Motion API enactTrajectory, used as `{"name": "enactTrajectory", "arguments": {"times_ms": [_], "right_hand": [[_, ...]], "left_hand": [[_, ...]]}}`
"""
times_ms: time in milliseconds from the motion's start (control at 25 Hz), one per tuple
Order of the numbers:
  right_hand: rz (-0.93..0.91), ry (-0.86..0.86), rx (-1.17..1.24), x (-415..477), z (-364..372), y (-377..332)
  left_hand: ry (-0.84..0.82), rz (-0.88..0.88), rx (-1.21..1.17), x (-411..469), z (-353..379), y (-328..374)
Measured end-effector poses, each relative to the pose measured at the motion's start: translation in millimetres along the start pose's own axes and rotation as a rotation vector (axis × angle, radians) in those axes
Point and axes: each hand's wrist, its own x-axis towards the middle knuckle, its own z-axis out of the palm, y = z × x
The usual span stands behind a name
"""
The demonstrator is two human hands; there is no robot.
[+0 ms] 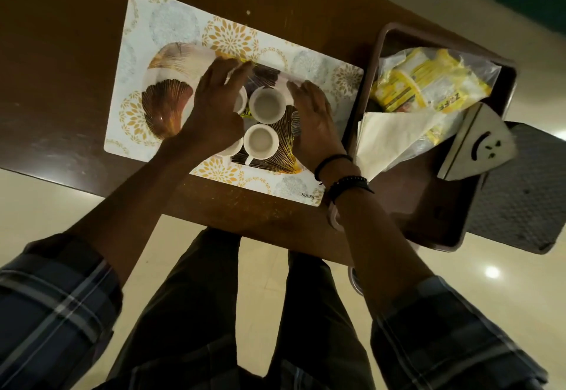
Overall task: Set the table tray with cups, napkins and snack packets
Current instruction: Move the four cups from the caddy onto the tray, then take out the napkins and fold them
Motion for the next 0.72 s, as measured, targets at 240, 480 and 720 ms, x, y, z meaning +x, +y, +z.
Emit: {"name": "enactTrajectory", "arguments": {"times_ms": [240, 480, 720], "right_hand": [[0.102, 0.159, 0.108, -51.4, -25.9, 24.2], [0.408, 0.405, 0.279, -95.4, -48.0, 72.4], [0.759, 0.431, 0.584, -111.0, -55.6, 112.9]], "left_hand": [[0.017, 0.094, -0.034, -12.9, 30.7, 47.9], [-0.013, 0.142, -0.087, -31.0, 67.6, 93.2], [-0.079, 0.185, -0.073, -41.4, 97.2, 120.9]]}}
